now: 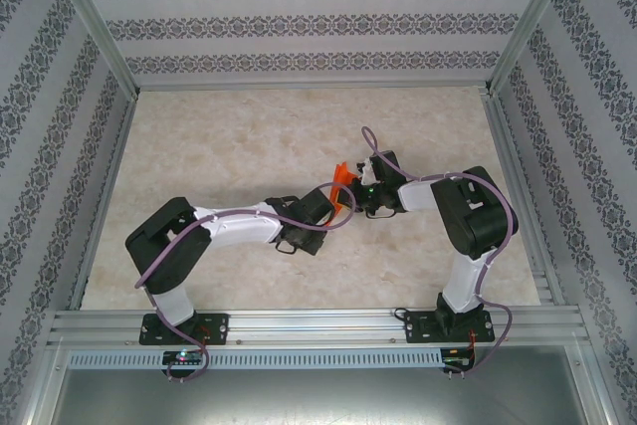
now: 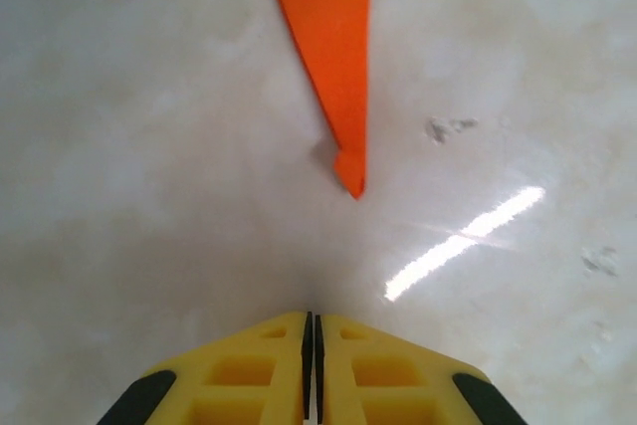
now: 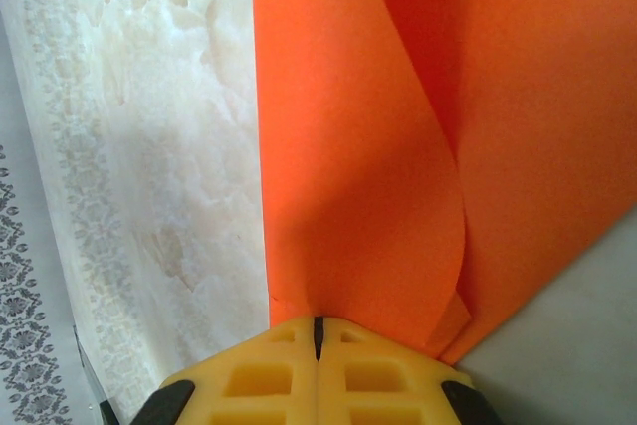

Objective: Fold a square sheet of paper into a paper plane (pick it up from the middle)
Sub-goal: Fold the wing for the fifth time at the center of the table.

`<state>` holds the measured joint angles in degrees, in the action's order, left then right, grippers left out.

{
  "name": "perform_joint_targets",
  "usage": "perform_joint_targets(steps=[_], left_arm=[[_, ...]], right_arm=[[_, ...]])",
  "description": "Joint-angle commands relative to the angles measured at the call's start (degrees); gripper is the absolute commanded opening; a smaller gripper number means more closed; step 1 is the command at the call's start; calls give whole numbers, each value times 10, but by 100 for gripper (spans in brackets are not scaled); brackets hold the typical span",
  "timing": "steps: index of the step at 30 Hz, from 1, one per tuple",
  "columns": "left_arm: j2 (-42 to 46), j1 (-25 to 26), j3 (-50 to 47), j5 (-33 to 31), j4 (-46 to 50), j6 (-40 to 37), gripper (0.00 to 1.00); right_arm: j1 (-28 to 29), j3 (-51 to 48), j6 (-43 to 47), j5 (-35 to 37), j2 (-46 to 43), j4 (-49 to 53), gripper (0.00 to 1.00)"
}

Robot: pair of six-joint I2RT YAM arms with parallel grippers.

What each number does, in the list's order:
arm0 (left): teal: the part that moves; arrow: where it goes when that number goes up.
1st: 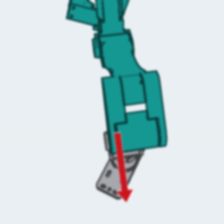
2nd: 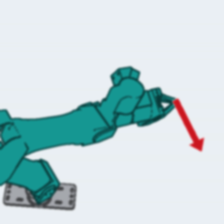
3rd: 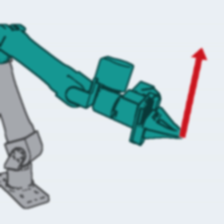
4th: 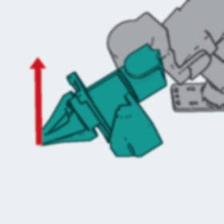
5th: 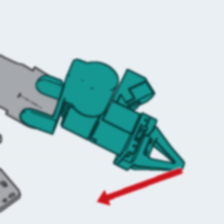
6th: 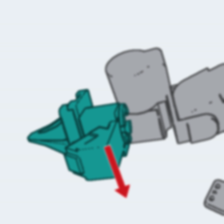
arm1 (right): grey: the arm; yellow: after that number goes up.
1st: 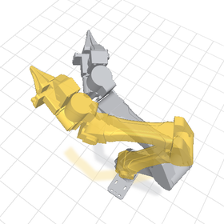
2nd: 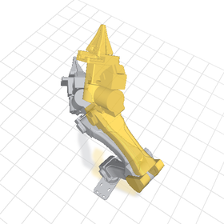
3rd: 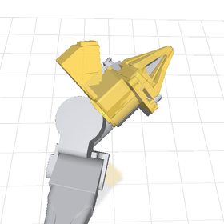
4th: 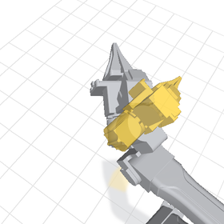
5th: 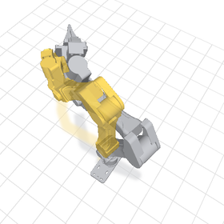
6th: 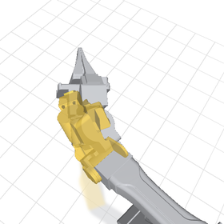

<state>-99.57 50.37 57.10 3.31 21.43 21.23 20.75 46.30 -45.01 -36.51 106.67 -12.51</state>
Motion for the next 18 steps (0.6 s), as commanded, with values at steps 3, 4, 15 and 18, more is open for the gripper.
perform_joint_targets(steps=[3,4,15,18], left_arm=[[27,-25,19,59,-37,32,14],[22,-30,24,63,-47,34,14],[-44,-61,55,88,-137,51,14],[-69,-63,61,90,-138,50,13]], right_arm=[[0,-29,12,90,38,41,1],[1,-29,12,90,35,42,1],[4,-35,-1,73,15,32,1],[4,-38,-8,68,12,23,1]])
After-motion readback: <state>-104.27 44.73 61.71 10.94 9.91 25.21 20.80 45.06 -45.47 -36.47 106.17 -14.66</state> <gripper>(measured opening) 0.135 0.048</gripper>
